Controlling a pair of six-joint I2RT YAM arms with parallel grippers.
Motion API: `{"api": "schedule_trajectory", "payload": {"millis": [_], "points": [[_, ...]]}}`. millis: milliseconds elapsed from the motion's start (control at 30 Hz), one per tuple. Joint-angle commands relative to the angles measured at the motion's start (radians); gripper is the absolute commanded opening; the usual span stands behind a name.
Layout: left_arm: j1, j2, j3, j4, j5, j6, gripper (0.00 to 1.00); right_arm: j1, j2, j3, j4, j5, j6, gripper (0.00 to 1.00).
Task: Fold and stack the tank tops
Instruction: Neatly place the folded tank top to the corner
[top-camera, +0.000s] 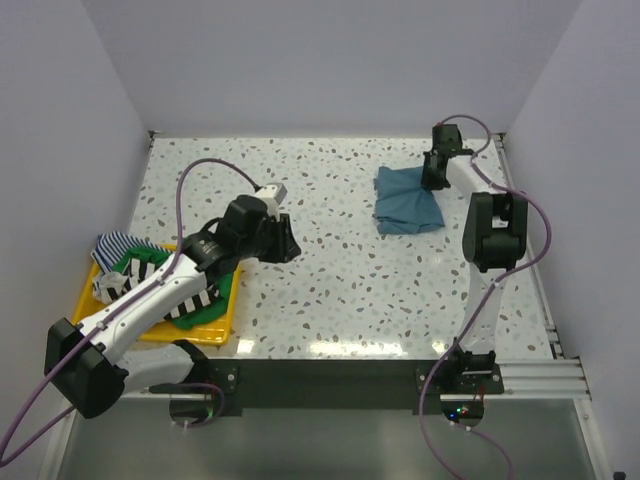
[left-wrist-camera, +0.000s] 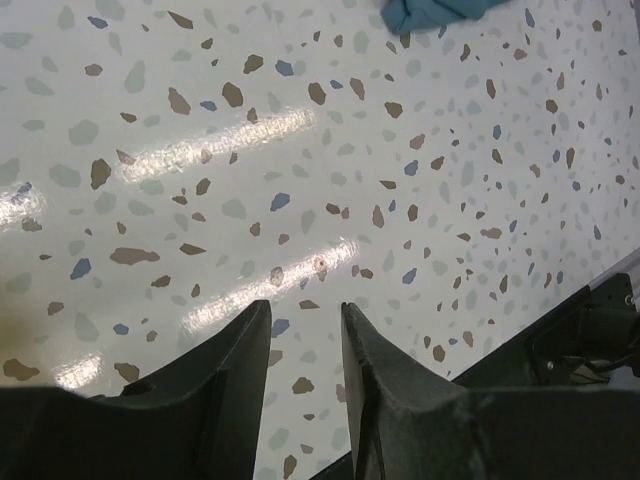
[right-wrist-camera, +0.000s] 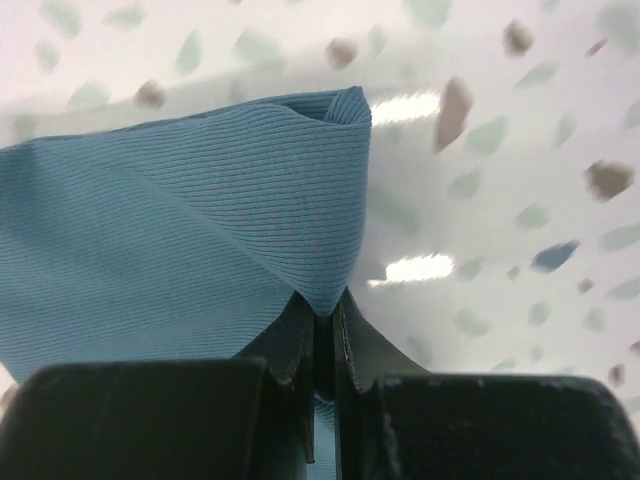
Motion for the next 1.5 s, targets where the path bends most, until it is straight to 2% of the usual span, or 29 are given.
{"api": "schedule_trajectory", "payload": {"millis": [0, 67, 167, 267, 500, 667, 1033, 1133, 1200, 1233, 1333, 1367, 1467], "points": [[0.016, -0.006, 0.053, -0.011, -0.008, 0.069, 0.40, -0.045, 0.114, 0.212, -0.097, 0.089, -0.157, 0.00], [0.029, -0.001, 0.061, -0.013, 0.003, 0.084, 0.40, -0.054, 0.198, 0.321, -0.105, 0.115, -0.204, 0.00], [0.051, 0.006, 0.067, -0.016, -0.002, 0.101, 0.40, -0.137, 0.260, 0.407, -0.071, 0.112, -0.204, 0.00], [0.059, 0.022, 0.065, -0.016, -0.023, 0.113, 0.40, -0.160, 0.298, 0.484, -0.024, 0.168, -0.317, 0.00], [0.098, 0.055, 0.023, 0.044, 0.023, 0.103, 0.40, -0.172, 0.306, 0.419, 0.219, 0.256, -0.446, 0.00], [0.147, 0.060, -0.010, 0.073, 0.063, 0.107, 0.39, -0.172, 0.346, 0.478, 0.265, 0.328, -0.532, 0.00], [0.152, 0.081, -0.013, 0.067, 0.058, 0.115, 0.39, -0.195, 0.378, 0.490, 0.371, 0.395, -0.563, 0.01], [0.155, 0.091, -0.016, 0.069, 0.058, 0.115, 0.39, -0.198, 0.395, 0.511, 0.378, 0.398, -0.557, 0.07], [0.155, 0.095, -0.016, 0.070, 0.063, 0.115, 0.39, -0.198, 0.403, 0.522, 0.380, 0.399, -0.548, 0.18], [0.155, 0.100, -0.014, 0.070, 0.066, 0.113, 0.39, -0.198, 0.404, 0.527, 0.382, 0.411, -0.543, 0.32], [0.158, 0.101, -0.013, 0.072, 0.069, 0.113, 0.39, -0.198, 0.403, 0.539, 0.379, 0.425, -0.528, 0.54], [0.158, 0.103, -0.011, 0.072, 0.070, 0.112, 0.39, -0.198, 0.398, 0.542, 0.372, 0.425, -0.511, 0.66], [0.160, 0.101, -0.013, 0.073, 0.076, 0.112, 0.39, -0.194, 0.371, 0.541, 0.369, 0.436, -0.482, 0.78]]}}
